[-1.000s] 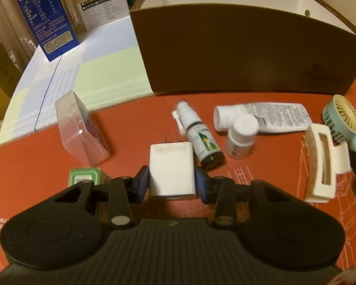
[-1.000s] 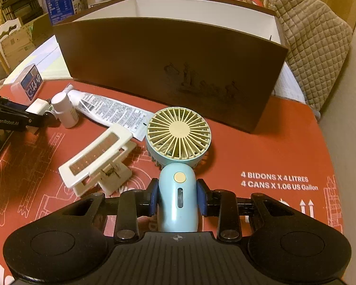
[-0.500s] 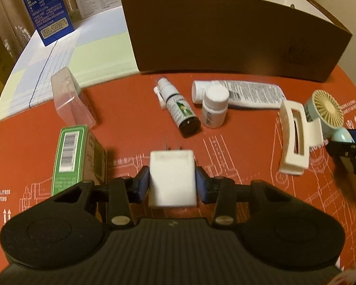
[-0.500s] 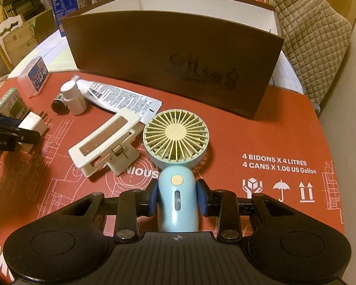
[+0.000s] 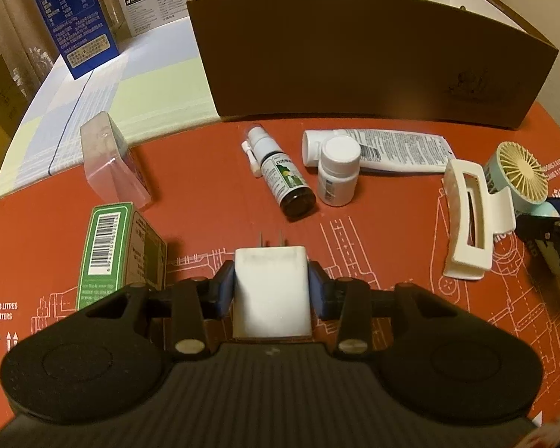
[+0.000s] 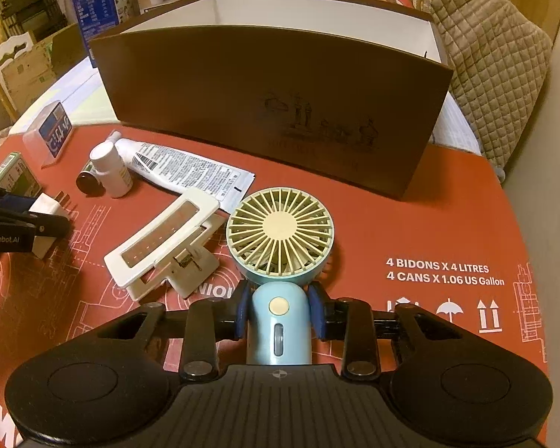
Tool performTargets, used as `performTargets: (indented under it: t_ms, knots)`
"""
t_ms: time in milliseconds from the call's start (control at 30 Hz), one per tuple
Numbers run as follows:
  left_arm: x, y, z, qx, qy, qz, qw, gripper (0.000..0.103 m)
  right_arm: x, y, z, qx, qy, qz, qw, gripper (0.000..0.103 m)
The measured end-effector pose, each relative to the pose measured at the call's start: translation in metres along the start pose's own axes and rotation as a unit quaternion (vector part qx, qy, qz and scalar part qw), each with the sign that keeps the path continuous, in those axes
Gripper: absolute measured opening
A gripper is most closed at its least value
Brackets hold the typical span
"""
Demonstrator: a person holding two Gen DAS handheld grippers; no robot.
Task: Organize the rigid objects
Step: 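Grasp the white charger block with the left tool while the right tool holds the fan, then carry the charger and fan with both tools over the brown box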
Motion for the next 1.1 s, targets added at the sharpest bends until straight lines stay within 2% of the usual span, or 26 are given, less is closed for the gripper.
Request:
performTargets:
  t_ms: [600, 1100]
  knots:
    - [0.026, -0.007, -0.013, 0.011, -0.018, -0.003, 0.9998, 0.036, 0.022, 0.011, -0.012, 0.017, -0.022, -0.028, 0.999, 0.030]
    - [0.070, -0.021, -0.057, 0.015, -0.067, 0.013, 0.9976, 0.036, 0.057, 0.026, -0.059, 0.013, -0.064, -0.074, 0.995, 0.030]
Point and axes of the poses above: each gripper's, at about its wrist camera, not at the fingertips, and x roughly against the way its jaws point, y to its left, z to its underside, the point moved 10 cm from there along -x, roughly the way its jaws point, and after that the axes turned 4 degrees about -z, right-handed, at the moved point
